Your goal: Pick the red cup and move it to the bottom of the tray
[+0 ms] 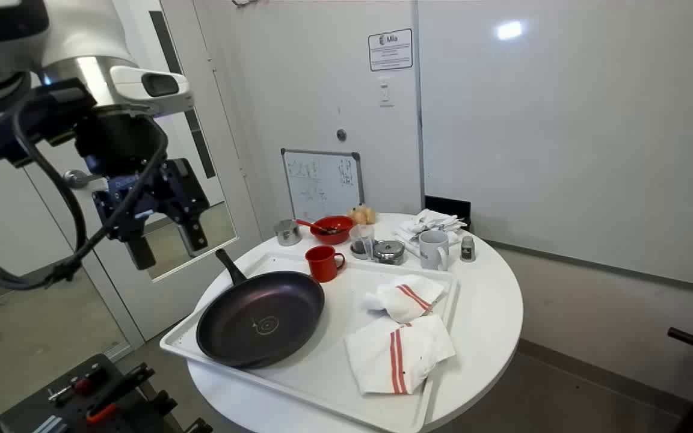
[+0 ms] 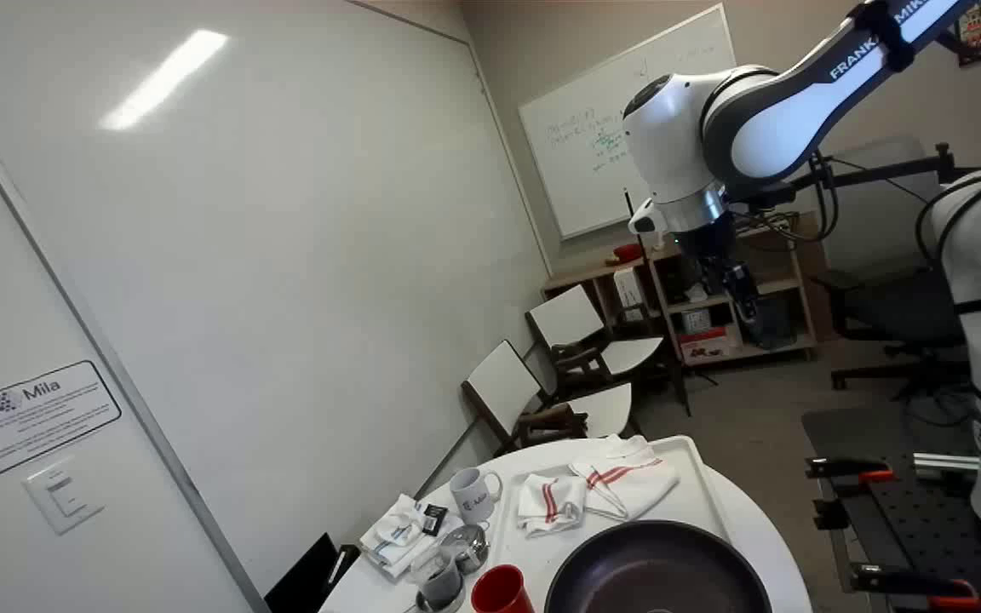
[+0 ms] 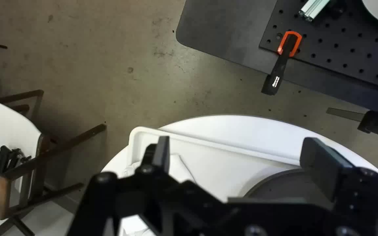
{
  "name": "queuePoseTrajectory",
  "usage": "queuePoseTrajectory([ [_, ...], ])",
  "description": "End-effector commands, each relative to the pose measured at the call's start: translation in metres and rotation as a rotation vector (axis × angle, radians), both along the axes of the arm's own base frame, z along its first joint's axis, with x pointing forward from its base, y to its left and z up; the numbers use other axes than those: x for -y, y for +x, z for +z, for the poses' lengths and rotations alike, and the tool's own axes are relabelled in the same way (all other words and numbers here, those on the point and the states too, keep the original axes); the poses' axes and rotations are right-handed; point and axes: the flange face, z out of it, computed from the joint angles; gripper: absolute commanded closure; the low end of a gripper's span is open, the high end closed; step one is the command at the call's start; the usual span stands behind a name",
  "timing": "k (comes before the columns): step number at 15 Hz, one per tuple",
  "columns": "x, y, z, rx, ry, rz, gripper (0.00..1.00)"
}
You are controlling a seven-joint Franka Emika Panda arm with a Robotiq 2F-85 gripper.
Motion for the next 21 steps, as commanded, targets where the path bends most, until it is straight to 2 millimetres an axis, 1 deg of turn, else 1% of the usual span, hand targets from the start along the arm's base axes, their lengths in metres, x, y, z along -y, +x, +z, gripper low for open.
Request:
queuePoseTrajectory([
  [1,0.000,0.000,0.000,-0.001,0.000,0.000,0.00],
  [14,0.000,0.000,0.000,-0.001,0.000,0.000,0.00],
  [15,0.000,0.008,0.002,-0.003,-0.001,0.005,0.00],
  [17,0.002,0.032,0.008,0.013,0.006,0.019,0.00],
  [19,0.004,0.061,0.021,0.072,0.013,0.045,0.00],
  [21,0.006,0.092,0.027,0.120,0.044,0.058,0.00],
])
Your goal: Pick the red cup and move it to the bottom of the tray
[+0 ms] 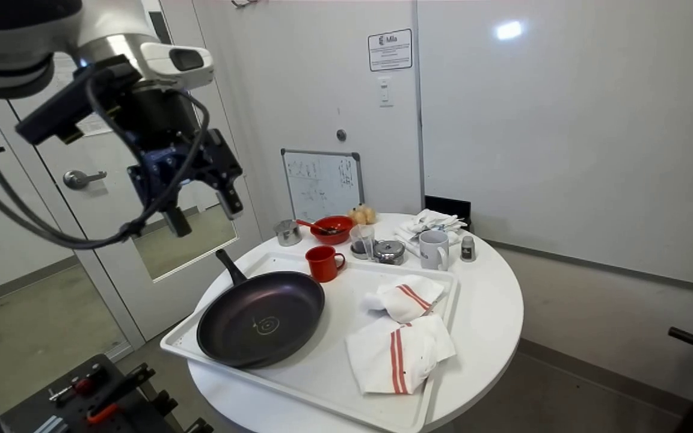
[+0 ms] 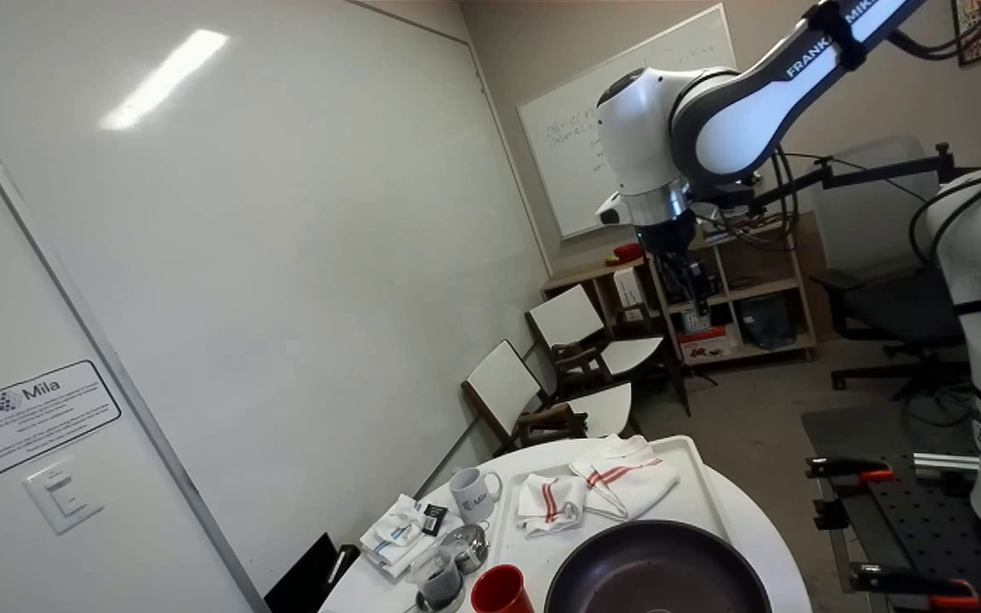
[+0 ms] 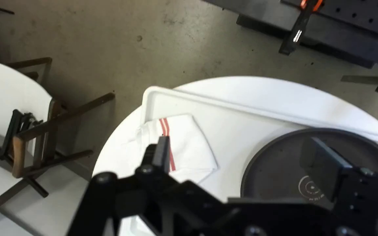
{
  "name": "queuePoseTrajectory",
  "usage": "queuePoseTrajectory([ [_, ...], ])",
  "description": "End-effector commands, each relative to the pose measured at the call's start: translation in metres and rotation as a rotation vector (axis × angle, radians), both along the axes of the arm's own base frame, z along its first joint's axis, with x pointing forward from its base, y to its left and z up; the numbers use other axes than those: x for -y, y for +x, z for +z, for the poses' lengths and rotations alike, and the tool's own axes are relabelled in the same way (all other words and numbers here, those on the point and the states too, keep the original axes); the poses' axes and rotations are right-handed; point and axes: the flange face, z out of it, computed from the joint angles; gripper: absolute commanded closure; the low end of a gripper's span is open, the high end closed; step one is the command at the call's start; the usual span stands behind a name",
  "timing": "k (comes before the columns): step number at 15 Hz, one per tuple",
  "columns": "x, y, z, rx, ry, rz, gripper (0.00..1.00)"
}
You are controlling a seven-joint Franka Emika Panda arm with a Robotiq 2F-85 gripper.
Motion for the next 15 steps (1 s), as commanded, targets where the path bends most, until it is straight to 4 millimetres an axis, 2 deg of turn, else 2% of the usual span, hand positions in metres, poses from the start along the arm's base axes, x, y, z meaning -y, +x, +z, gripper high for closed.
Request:
queuePoseTrajectory([
  [1,0.006,0.064,0.008,0.042,0.044,0.014,0.00],
  [4,0.000,0.113,0.012,0.077,0.105,0.024,0.00],
  [11,-0.036,0.238,0.023,0.143,0.321,0.021,0.00],
  [15,-0.050,0.295,0.019,0.172,0.424,-0.018,0.00],
])
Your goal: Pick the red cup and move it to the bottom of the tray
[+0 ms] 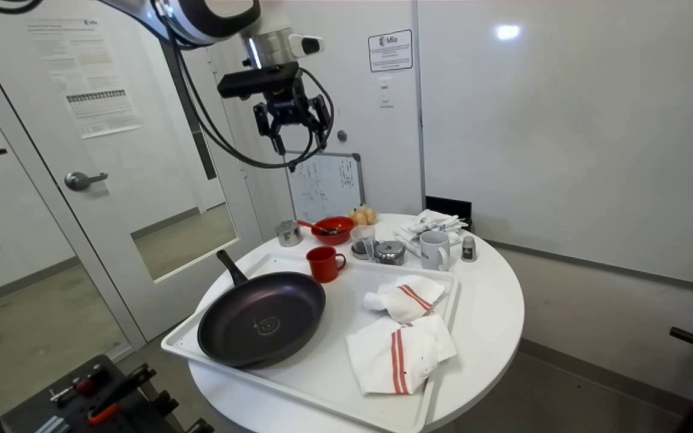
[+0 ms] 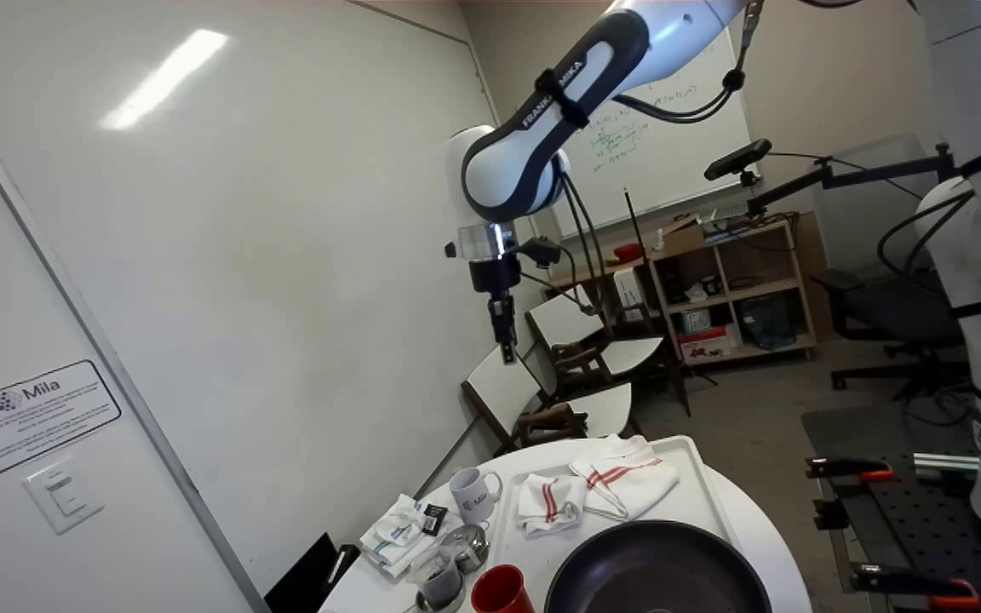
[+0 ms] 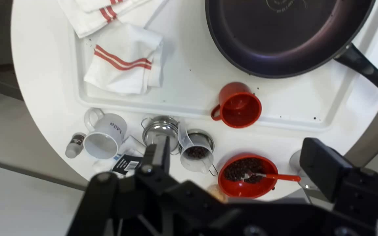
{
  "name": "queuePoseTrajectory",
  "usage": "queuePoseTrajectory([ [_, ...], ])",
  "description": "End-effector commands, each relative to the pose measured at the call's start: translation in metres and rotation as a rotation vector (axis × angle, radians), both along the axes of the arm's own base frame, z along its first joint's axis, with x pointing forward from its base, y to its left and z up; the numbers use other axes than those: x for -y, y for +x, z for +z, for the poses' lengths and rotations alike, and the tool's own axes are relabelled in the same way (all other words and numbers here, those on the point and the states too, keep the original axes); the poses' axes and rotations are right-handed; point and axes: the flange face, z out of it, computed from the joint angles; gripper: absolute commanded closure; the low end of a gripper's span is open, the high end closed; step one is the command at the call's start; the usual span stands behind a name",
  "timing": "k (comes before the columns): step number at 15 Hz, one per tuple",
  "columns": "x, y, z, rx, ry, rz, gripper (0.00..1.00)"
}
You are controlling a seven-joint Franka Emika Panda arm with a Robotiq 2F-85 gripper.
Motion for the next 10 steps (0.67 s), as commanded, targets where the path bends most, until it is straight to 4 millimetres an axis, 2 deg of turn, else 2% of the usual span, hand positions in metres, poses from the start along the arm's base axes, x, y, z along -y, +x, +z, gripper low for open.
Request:
queuePoseTrajectory([
  [1,-0.009,0.060,-0.007,0.002,0.104,-0.022,0.00],
  [5,-0.026,0.100,-0.040,-0.013,0.155,-0.070,0.00],
  [10,-0.047,0.125,-0.100,-0.081,0.138,-0.119,0.00],
])
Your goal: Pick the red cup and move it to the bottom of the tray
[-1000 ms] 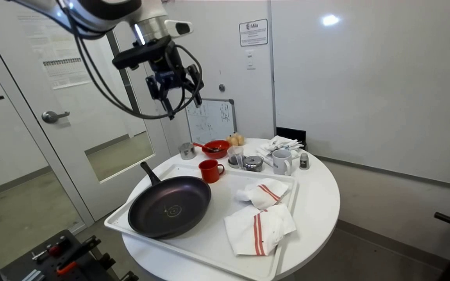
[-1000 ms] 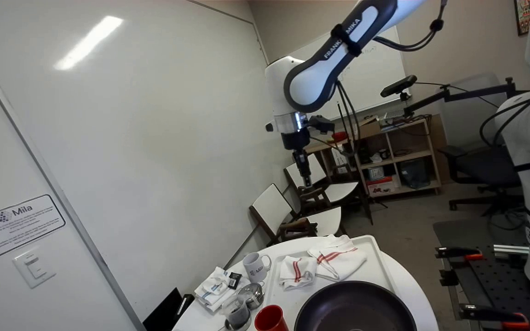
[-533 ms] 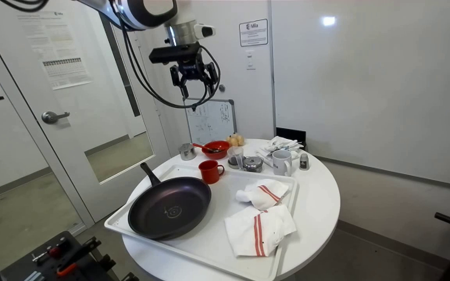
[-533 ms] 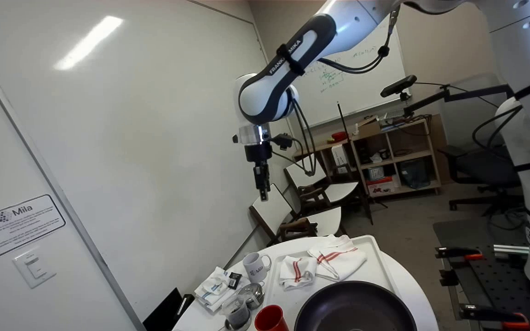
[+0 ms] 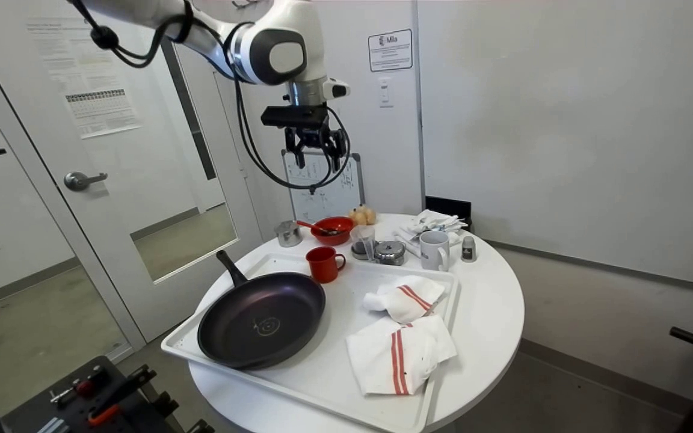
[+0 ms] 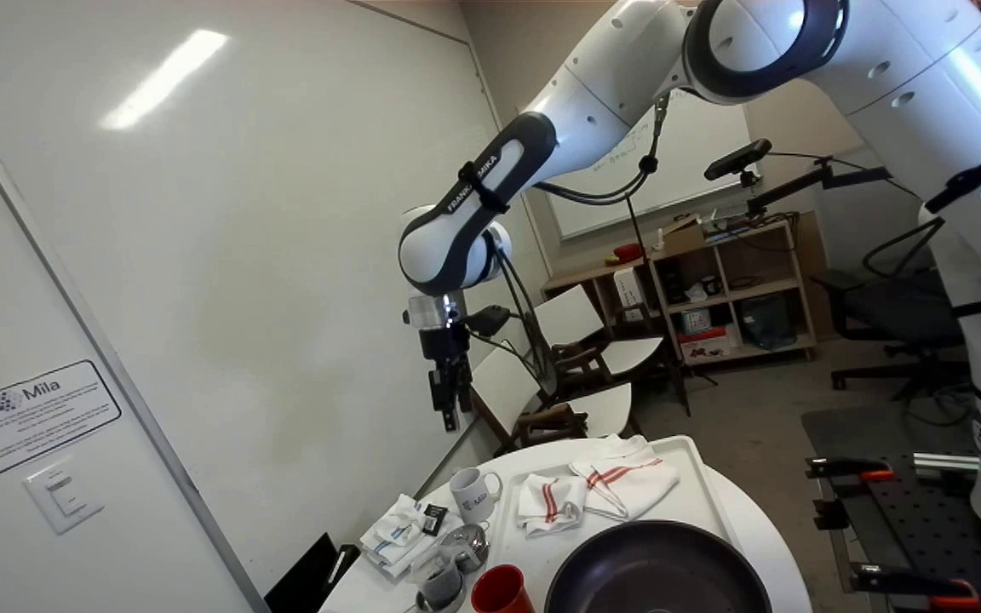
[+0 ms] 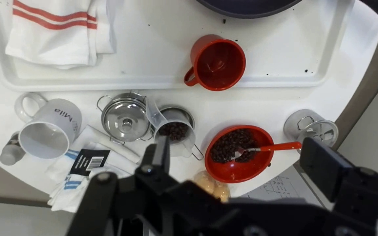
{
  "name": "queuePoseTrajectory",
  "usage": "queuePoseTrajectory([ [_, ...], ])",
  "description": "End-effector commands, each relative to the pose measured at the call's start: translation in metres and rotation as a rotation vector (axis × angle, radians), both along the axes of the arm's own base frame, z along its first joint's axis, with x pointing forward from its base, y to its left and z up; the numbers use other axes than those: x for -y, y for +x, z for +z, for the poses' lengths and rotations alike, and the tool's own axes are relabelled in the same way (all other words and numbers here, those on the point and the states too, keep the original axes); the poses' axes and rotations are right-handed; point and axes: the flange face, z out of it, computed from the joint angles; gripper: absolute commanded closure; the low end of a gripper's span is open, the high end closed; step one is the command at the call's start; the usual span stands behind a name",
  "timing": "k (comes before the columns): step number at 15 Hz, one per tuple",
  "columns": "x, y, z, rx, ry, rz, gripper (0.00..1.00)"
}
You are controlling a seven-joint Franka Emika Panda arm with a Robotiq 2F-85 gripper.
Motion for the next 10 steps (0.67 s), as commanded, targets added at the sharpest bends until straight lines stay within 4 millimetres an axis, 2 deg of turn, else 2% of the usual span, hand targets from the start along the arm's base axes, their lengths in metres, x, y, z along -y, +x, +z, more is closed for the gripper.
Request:
queuePoseTrajectory([
  [1,-0.012,0.022,-0.035,-0.047,0.006,-0.044,0.00],
  [4,-0.018,0.029,-0.075,-0.085,-0.008,-0.073,0.00],
  [10,-0.028,0.035,-0.132,-0.136,-0.036,-0.120,0.00],
])
